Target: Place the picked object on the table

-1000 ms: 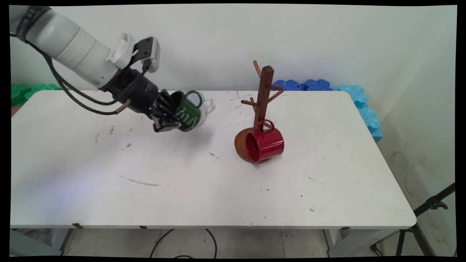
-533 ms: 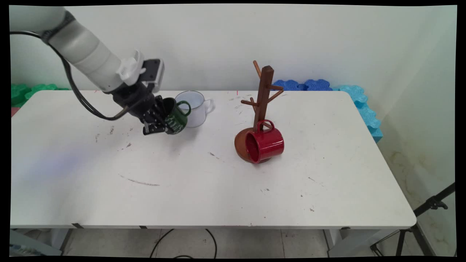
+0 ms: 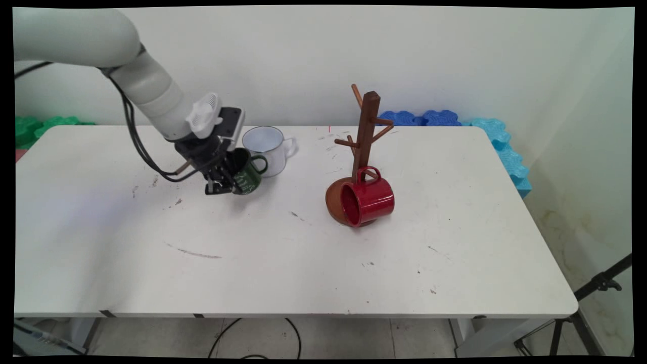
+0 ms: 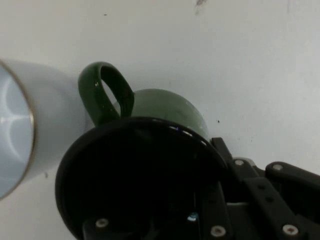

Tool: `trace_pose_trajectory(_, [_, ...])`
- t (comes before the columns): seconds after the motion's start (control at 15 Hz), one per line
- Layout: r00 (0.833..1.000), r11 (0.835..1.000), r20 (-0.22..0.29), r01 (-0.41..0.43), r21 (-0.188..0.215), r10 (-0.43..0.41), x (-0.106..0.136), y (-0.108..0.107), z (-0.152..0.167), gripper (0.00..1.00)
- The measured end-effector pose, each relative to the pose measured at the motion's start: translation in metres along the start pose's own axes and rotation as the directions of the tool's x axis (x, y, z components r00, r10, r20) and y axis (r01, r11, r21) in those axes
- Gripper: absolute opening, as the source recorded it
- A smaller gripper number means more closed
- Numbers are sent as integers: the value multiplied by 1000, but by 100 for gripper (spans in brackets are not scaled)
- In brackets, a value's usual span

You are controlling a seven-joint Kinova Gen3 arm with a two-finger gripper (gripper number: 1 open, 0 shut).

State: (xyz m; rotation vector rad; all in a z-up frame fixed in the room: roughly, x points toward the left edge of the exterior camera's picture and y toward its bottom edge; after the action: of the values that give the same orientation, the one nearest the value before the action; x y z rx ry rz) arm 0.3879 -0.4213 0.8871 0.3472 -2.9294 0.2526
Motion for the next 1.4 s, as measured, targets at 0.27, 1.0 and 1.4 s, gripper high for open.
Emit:
trace_pose_trajectory(0.27, [1000,1000,15,-20,-17,20,5,-5,17,0])
trace_pose_trajectory(1.0, [998,998,40,-48,-49,50,12,-16,50,0])
trace_pose_trajectory(1.4, [999,997,28,-43,-62,45,18,-18,59,100])
